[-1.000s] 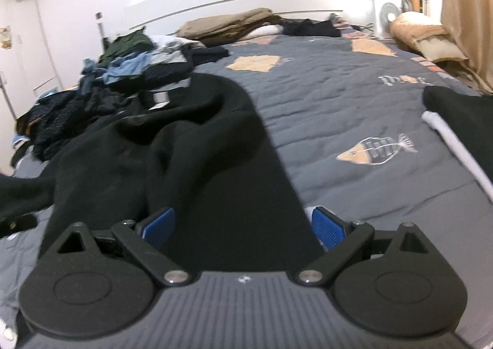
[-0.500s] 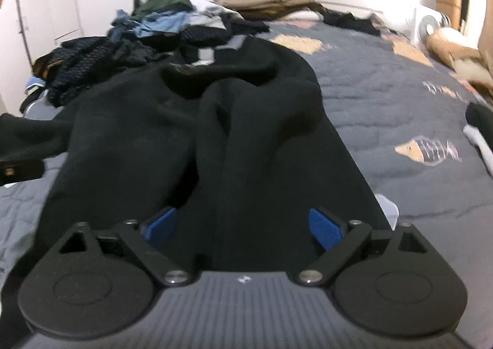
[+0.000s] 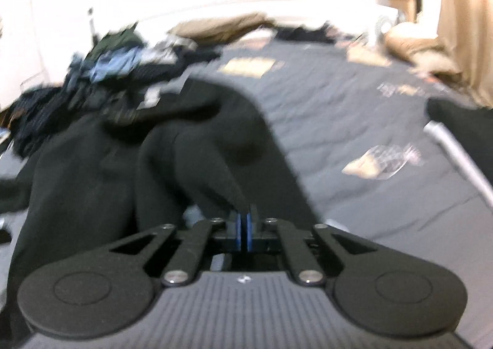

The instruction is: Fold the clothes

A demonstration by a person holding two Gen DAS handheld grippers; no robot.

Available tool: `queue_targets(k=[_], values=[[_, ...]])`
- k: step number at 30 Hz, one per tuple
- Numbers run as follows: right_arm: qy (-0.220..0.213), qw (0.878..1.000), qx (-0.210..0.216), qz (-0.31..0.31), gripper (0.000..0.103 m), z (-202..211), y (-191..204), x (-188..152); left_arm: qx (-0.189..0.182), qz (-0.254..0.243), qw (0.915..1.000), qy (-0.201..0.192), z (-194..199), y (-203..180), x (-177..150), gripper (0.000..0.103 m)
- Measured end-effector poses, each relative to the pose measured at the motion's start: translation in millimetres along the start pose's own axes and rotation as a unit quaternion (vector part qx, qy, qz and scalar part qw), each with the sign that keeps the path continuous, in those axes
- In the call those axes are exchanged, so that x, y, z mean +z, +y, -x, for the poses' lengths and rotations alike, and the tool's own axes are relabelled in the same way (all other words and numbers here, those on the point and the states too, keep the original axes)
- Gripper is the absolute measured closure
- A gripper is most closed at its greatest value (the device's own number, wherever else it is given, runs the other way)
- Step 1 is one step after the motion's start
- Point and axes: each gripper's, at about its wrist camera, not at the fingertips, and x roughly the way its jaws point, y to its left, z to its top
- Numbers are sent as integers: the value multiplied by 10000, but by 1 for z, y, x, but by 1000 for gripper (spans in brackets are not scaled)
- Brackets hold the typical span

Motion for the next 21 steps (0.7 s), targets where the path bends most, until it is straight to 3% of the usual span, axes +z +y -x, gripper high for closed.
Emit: queue_targets(k=[4, 9, 17, 21], values=[[-280, 9984, -353, -330, 100, -6, -28, 30, 14, 0, 10000, -12, 1, 1, 2, 19], [-540, 9939, -960, 24, 100, -30, -50, 73, 55, 18, 10000, -19, 0, 7, 4, 19], [-950, 9741, -2004, -436, 100, -62, -113, 153, 163, 123, 9998, -39, -3, 21, 11, 19], [-493, 9779, -2020, -205, 99, -93, -118, 158, 145, 107, 9998, 11, -4, 23, 13, 19]])
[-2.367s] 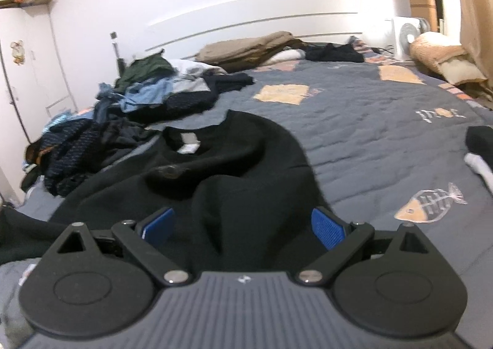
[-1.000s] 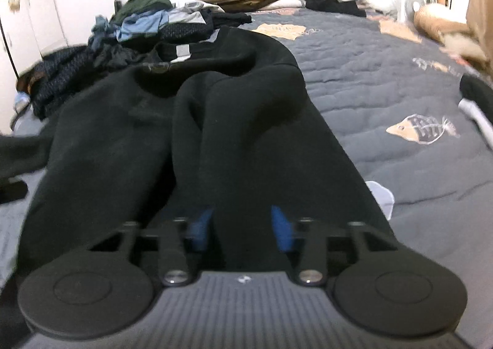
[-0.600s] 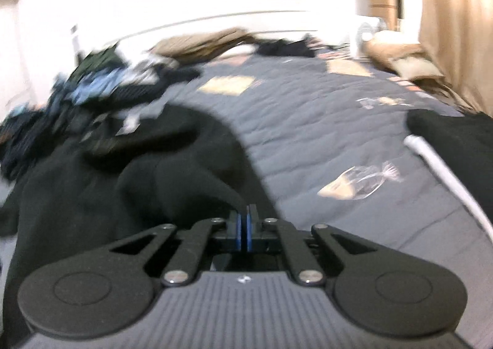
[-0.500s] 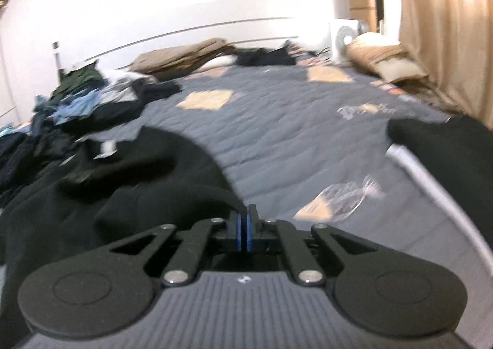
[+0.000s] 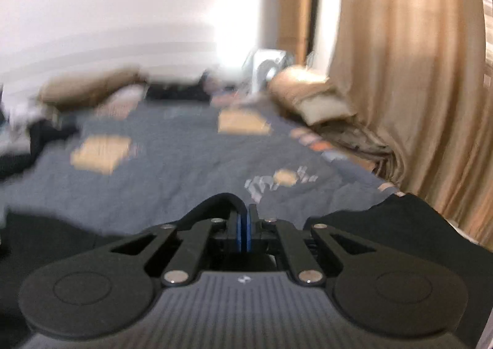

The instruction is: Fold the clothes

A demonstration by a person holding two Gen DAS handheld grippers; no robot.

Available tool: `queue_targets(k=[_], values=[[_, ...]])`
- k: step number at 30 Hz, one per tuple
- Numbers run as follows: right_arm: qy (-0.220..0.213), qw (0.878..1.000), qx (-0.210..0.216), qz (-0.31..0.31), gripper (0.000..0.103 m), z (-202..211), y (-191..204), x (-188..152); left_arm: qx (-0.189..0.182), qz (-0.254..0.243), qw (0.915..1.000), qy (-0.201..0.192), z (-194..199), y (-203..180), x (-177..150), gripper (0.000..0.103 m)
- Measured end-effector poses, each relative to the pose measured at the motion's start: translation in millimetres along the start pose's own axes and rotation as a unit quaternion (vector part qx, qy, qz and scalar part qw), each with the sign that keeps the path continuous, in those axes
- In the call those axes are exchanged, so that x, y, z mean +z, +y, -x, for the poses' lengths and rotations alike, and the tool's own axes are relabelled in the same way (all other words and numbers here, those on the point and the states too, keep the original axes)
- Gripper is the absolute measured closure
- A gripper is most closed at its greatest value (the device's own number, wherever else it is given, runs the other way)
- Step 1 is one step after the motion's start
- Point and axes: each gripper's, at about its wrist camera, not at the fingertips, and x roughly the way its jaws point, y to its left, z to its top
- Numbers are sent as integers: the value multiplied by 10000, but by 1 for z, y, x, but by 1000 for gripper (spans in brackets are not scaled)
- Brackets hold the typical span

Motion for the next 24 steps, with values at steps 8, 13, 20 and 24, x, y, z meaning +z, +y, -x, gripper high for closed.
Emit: queue_targets(k=[8, 13, 20, 24], values=[[210, 9959, 873, 94, 53, 23, 6, -24, -101, -122, 9998, 85, 0, -4, -1, 18], [-97, 9912, 1321, -2, 28, 91, -2, -35, -159, -149, 9998, -14, 5, -6, -1, 16], [-206, 9800, 1963, -244, 10, 200, -4, -97, -285, -160, 9994, -79, 24, -8, -6, 16], [-5, 9724, 2328, -124, 9, 252, 9, -157, -320, -284, 9990, -130, 42, -11, -13, 16]])
